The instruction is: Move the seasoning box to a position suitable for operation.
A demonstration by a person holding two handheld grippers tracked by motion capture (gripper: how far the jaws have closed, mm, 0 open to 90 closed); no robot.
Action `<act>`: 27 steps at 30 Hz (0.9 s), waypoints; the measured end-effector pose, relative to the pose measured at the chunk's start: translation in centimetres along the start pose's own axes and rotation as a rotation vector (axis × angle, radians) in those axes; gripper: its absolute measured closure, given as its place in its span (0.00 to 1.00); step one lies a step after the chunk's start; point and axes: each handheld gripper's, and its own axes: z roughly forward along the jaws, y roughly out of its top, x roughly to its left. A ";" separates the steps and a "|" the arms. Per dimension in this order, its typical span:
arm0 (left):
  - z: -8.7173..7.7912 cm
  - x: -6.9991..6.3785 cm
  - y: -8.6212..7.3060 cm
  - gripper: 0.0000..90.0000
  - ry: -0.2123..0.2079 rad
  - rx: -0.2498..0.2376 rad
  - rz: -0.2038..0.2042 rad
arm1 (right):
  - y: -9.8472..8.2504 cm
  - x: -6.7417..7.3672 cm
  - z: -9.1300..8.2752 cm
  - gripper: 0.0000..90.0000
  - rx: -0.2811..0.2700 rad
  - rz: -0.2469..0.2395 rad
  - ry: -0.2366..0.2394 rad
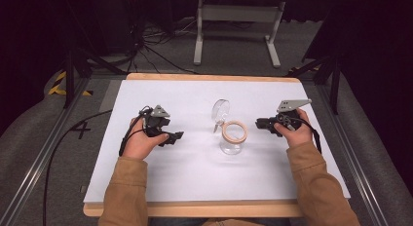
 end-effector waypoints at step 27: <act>-2.2 -2.8 0.8 0.33 -0.084 -0.044 0.019 | -0.6 0.0 5.1 0.92 0.042 -0.045 0.135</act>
